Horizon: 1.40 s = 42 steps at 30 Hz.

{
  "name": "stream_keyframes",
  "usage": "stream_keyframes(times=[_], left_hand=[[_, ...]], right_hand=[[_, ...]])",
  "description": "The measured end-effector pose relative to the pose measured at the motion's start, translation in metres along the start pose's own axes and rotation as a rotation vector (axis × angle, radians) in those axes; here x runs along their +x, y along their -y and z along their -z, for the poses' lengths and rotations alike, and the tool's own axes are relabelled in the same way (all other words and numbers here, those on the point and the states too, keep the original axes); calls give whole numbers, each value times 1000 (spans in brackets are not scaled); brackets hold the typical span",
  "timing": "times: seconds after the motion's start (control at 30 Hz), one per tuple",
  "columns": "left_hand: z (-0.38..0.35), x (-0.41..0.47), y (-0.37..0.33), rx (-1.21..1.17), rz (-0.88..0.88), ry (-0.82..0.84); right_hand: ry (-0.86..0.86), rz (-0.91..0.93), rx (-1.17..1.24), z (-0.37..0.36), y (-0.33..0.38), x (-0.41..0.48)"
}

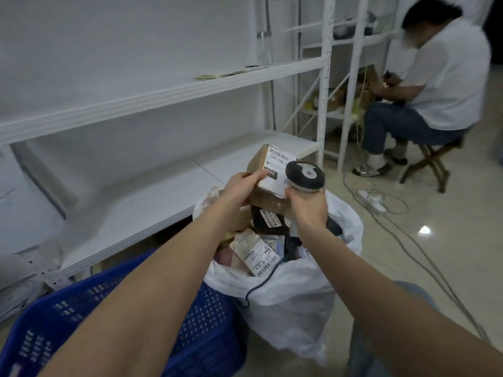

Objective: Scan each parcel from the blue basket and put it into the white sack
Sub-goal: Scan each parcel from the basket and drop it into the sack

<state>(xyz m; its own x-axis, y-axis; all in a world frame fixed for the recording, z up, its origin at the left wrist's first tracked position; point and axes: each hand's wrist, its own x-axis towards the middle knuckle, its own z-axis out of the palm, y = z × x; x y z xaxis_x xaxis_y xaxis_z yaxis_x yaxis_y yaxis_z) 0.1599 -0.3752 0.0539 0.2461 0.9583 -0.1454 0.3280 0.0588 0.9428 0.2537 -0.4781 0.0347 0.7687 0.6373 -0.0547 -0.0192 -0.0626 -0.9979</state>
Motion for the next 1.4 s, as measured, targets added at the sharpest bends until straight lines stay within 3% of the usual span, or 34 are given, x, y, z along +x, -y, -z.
stream_keyframes(times=[0.13,0.23,0.33,0.4,0.67,0.9,1.13,1.4], left_hand=[[-33,19,3,255,81,107],[-48,29,11,581,-185,88],[-51,33,13,604,-421,53],[-52,36,16,706,-475,101],[-68,50,45,745,-279,171],[-65,46,43,697,-281,308],[-18,25,50,655,-269,161],[84,-23,92,724,-178,44]], right_hand=[[13,-82,-120,16,-15,29],[94,-103,-182,13,-29,43],[122,-81,-185,9,-33,56],[118,-97,-186,9,-34,66],[126,-203,-97,4,-65,84],[58,-246,-87,15,-63,86],[6,-166,-138,18,-45,51],[353,-202,-17,-42,-31,-23]])
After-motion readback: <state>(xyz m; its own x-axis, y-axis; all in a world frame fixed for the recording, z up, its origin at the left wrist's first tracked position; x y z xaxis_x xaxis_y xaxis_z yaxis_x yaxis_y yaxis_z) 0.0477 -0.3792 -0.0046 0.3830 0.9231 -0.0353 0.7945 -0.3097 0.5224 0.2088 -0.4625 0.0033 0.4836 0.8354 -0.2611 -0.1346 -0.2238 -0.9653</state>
